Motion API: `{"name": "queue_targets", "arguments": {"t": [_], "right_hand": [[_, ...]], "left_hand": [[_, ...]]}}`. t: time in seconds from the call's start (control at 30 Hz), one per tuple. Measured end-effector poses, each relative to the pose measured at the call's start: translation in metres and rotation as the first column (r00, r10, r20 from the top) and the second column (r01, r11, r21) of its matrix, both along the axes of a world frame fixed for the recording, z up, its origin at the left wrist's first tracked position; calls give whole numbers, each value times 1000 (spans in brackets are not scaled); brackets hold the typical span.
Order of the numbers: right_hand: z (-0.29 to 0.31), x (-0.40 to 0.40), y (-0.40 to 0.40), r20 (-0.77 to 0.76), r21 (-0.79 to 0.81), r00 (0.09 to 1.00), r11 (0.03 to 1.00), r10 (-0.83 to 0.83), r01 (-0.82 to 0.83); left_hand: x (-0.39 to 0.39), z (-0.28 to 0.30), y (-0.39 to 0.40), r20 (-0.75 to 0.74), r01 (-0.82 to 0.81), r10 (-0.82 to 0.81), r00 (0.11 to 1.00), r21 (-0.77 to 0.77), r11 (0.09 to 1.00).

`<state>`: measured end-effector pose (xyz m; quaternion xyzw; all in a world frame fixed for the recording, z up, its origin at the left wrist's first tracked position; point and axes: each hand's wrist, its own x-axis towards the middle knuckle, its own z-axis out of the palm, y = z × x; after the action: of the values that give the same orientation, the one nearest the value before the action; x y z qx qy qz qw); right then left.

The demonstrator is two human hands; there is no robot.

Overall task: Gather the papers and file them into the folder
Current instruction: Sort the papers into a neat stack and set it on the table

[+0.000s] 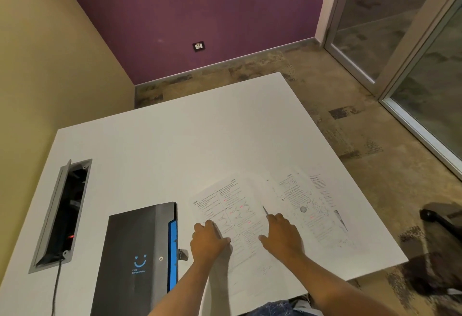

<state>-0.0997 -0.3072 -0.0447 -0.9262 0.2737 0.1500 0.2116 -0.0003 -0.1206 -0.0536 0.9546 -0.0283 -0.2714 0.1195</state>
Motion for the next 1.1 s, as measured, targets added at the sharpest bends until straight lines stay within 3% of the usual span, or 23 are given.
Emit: {"name": "queue_targets", "arguments": {"t": [0.17,0.3,0.6,0.73,0.8,0.87,0.97,1.1], "right_hand": [[-5,-4,-20,-59,-194,993,977,-101,87],[-10,-1,-31,-89,-196,988,975,-127,107],[-9,5,-34,-111,-76,967,972,-228,221],[-6,4,-28,-51,69,970,968,-239,242],[-3,2,-26,-44,115,970,963,-240,244],[-1,-2,-26,-48,171,970,955,-237,241],[0,-9,-27,-36,298,972,926,-233,233],[1,-18,-31,-13,340,969,910,-247,237]], "left_hand": [[-19,-3,-4,57,-195,197,979,-38,980],[-27,-5,-2,58,-187,187,981,-15,982],[-5,6,10,-62,-206,200,978,-130,970],[9,11,21,-185,-450,411,893,-353,820],[12,13,25,-288,-533,449,846,-424,732],[11,13,26,-352,-551,427,833,-451,702],[6,14,22,-316,-440,326,891,-424,792],[6,14,16,-229,-180,115,967,-285,941]]}}
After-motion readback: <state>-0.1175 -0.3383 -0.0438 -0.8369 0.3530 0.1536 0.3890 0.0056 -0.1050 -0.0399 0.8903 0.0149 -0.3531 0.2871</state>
